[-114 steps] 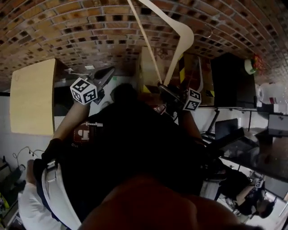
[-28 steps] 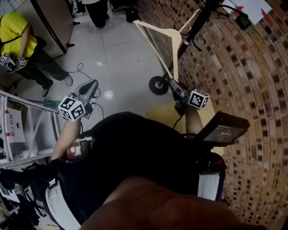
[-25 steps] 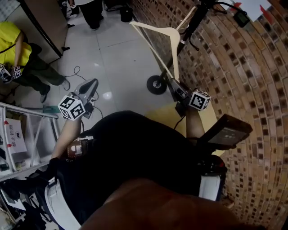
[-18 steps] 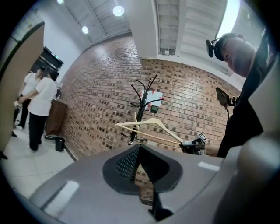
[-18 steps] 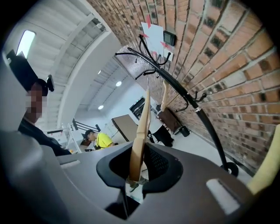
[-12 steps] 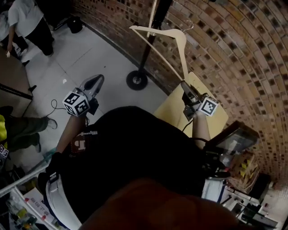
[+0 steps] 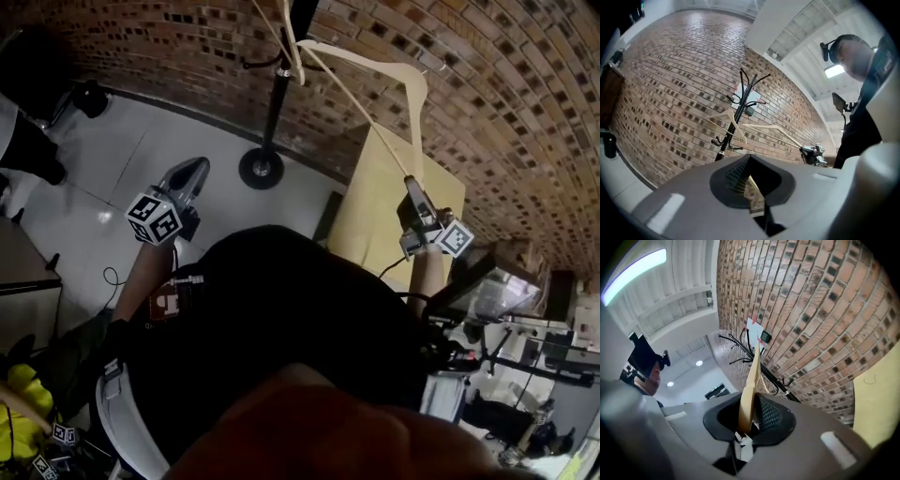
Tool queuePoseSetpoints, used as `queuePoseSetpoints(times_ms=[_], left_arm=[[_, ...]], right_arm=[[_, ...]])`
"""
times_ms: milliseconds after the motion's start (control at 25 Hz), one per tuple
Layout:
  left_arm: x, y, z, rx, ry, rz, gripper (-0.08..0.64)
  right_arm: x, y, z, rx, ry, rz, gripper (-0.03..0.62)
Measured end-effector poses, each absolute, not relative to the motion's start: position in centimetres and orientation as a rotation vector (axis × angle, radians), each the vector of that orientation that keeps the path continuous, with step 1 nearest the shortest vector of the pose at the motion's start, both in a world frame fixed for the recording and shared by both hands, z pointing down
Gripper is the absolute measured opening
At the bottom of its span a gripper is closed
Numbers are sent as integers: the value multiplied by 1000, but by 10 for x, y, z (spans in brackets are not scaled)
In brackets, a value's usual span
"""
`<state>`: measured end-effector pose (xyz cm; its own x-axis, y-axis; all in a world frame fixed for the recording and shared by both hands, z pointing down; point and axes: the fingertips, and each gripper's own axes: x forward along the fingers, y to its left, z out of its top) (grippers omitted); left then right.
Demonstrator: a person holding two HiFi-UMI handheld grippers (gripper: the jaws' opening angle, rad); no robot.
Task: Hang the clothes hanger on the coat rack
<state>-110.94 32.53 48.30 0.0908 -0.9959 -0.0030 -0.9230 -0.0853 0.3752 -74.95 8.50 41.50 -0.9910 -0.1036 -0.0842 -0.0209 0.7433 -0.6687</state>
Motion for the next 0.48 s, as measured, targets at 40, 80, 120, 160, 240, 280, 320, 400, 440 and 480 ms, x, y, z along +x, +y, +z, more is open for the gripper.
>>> queuePoseSetpoints(times_ms=[40,80,120,160,240,280,320,400,440,480], left_arm=[[-1111,321,484,2102,-1899,-380,-8],[-1113,318,485,2106,-1890,-385,-8],[-1114,314,485,2111,-1883,-387,-8],[-1115,309,484,2115,-1881,-385,-8],[-1115,299,485,2117,-1889,-374,-8],[-1115,295,485,2111,-1900,-370,-8],[-1114,291,486,2101,-1913,-367,-8],[-1113,283,485,2080,-1947,-362,-8],[-1114,279,483,2068,-1967,-357,-8],[-1115,275,482,2055,-1986,-352,-8]], right_arm=[[-749,84,415,-112,2793,-1094,61],[-749,81,415,-127,2778,-1098,61],[-750,76,414,-147,2776,-1092,61],[-750,69,414,-167,2784,-1079,61],[-751,51,413,-200,2817,-1045,61],[-752,40,413,-209,2837,-1030,61],[-754,29,413,-210,2859,-1015,61],[-763,5,411,-183,2908,-979,61],[-771,-7,409,-159,2930,-960,61],[-778,-18,407,-134,2949,-944,61]])
